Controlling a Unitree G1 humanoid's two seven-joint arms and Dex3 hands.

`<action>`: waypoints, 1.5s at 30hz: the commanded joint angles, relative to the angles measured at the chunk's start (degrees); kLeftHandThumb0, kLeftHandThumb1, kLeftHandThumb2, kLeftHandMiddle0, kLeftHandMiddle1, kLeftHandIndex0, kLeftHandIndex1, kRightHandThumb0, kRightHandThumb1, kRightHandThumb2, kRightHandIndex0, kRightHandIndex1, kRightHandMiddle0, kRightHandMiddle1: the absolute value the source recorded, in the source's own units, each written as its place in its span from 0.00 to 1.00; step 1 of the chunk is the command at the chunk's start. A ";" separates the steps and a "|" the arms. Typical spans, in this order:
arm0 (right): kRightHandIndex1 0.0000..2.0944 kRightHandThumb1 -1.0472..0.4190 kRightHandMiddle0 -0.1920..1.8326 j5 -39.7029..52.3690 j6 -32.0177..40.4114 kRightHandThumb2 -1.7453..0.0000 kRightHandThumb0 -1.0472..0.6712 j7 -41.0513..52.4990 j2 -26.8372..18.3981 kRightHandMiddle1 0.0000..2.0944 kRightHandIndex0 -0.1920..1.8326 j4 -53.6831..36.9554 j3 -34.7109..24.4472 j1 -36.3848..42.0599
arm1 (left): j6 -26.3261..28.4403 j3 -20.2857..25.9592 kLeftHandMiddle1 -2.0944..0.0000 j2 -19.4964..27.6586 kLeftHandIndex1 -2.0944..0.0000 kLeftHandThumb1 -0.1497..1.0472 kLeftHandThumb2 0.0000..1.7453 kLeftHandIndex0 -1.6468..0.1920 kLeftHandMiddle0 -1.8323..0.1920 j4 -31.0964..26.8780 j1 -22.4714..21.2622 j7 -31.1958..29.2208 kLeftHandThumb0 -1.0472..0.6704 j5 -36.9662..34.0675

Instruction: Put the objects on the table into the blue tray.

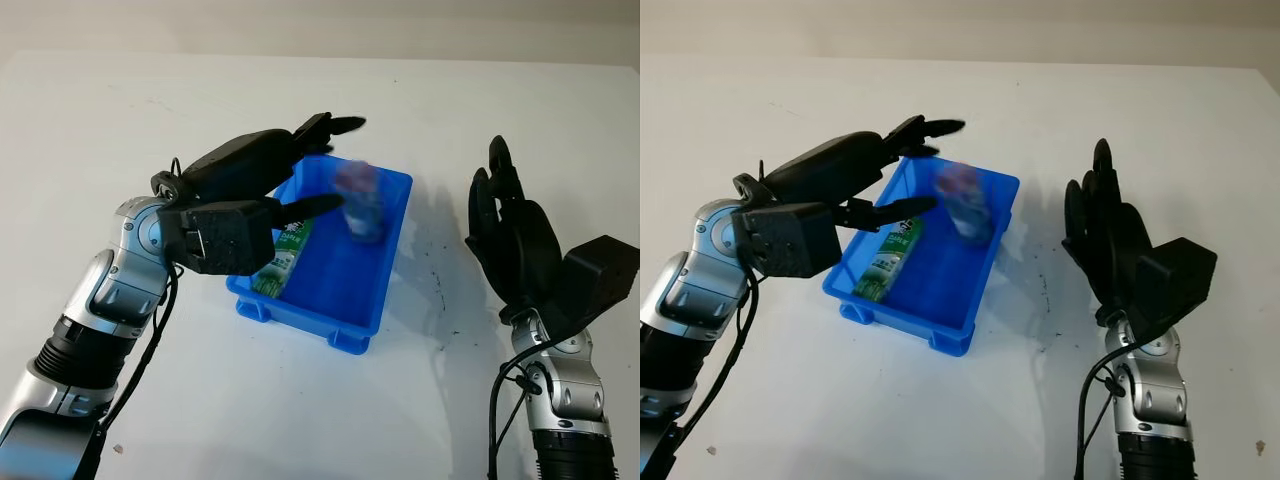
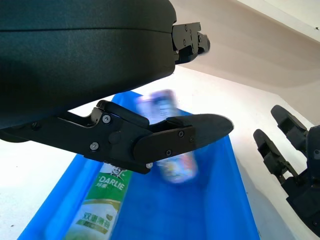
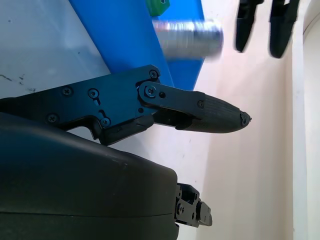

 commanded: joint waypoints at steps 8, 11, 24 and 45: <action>0.00 0.00 0.00 0.11 -0.44 0.66 0.20 0.28 0.09 0.00 0.00 -0.98 -0.07 0.56 | 3.43 1.91 0.99 -0.41 0.99 1.00 0.40 1.00 1.00 -2.48 0.29 -1.52 0.20 -2.29; 0.00 0.00 0.00 -0.21 -0.54 0.65 0.20 0.38 -0.08 0.00 0.00 -1.11 0.01 0.63 | 4.89 4.62 0.99 -1.28 0.99 1.00 0.39 0.99 0.99 -3.26 0.38 0.47 0.21 -4.34; 0.00 0.00 0.00 0.69 -1.42 0.64 0.22 0.68 0.27 0.00 0.00 -0.02 -0.42 -0.44 | 6.17 25.57 0.97 -10.08 0.97 1.00 0.40 0.94 0.93 -0.53 6.56 19.01 0.20 -21.80; 0.00 0.00 0.00 1.39 -0.57 0.61 0.20 2.25 -1.48 0.00 0.00 0.93 -1.42 -2.07 | 2.29 25.35 0.98 -18.08 0.98 1.00 0.41 0.96 0.94 3.71 18.82 26.25 0.20 -26.06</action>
